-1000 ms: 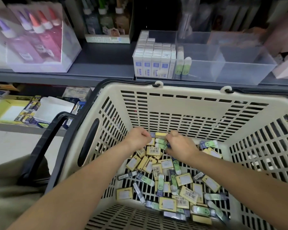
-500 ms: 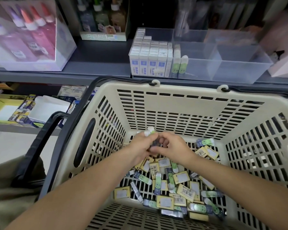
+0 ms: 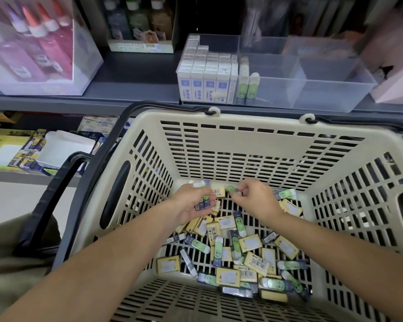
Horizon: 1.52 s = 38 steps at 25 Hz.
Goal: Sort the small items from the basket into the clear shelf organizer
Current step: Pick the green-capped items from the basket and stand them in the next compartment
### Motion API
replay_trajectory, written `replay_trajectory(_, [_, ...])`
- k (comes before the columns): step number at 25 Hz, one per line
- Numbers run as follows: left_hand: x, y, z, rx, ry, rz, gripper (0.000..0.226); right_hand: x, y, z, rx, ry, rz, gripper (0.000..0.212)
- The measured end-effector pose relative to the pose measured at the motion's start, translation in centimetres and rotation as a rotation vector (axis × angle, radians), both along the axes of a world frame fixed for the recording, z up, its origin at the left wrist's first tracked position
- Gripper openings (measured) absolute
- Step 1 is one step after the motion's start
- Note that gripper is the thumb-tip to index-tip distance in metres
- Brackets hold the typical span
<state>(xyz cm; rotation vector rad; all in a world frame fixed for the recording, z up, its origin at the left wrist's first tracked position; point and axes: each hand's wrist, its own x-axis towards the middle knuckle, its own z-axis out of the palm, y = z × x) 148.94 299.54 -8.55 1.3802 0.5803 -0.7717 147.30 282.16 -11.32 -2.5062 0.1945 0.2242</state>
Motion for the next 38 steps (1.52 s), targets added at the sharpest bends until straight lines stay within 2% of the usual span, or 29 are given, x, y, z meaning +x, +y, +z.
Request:
replay_trajectory(4, [-0.3, -0.4, 0.1, -0.138, 0.011, 0.029, 0.03, -0.7, 1.8, 1.3, 0.394, -0.084, -0.039, 0.011])
replay_trajectory(7, [-0.2, -0.4, 0.4, -0.238, -0.04, 0.038, 0.026, -1.4, 2.6, 1.6, 0.485, -0.055, 0.11, 0.015])
replay_trajectory(9, [-0.1, -0.4, 0.5, -0.17, -0.077, 0.029, 0.018, -1.1, 2.0, 1.8, 0.404, -0.013, 0.189, 0.013])
replay_trajectory(11, [0.2, -0.3, 0.6, -0.097, -0.078, 0.071, 0.016, -0.7, 0.4, 1.8, 0.205, 0.077, 0.222, 0.007])
replay_trajectory(14, [0.3, -0.4, 0.8, -0.07, -0.076, 0.078, 0.019, -1.2, -1.1, 0.8, -0.252, 0.324, 0.41, 0.046])
replay_trajectory(15, [0.2, -0.5, 0.8, -0.068, -0.08, 0.062, 0.02, -1.7, -1.1, 0.4, -0.339, 0.389, 0.471, 0.054])
replay_trajectory(17, [0.1, -0.6, 1.0, -0.062, -0.087, 0.034, 0.023, -2.4, -0.6, 0.3, -0.375, 0.416, 0.503, 0.053])
replay_trajectory(19, [0.1, -0.7, 1.0, -0.046, -0.089, 0.011, 0.028, -2.3, -0.4, 0.7, -0.273, 0.381, 0.468, 0.037])
replay_trajectory(22, [0.5, -0.7, 1.3, 0.011, -0.061, -0.014, 0.036, -0.6, -0.3, 2.8, -0.003, 0.349, 0.3, 0.021])
replay_trajectory(26, [1.1, -0.8, 2.5, -0.027, -0.043, 0.019, 0.038, 1.4, -0.2, 7.0, 0.645, 0.272, -0.111, 0.011])
replay_trajectory(27, [1.3, -0.8, 2.9, -0.083, -0.052, 0.053, 0.034, 1.6, -0.2, 7.9, 0.72, 0.258, -0.156, 0.012])
replay_trajectory(29, [1.4, -0.9, 4.2, -0.19, -0.105, 0.114, 0.022, 1.7, -0.5, 9.3, 0.679, 0.241, -0.095, 0.016])
replay_trajectory(32, [1.5, -1.3, 6.3, -0.217, -0.294, 0.034, 0.014, 1.4, -0.5, 11.1, 0.527, 0.21, 0.143, 0.02])
replay_trajectory(35, [1.6, -1.4, 8.5, -0.254, -0.424, 0.005, 0.009, 1.6, -0.8, 13.4, 0.362, 0.053, 0.249, 0.013])
replay_trajectory(38, [2.6, -1.2, 11.3, -0.293, -0.525, 0.022, 0.004, 2.1, -1.7, 16.4, 0.351, -0.097, 0.267, 0.021])
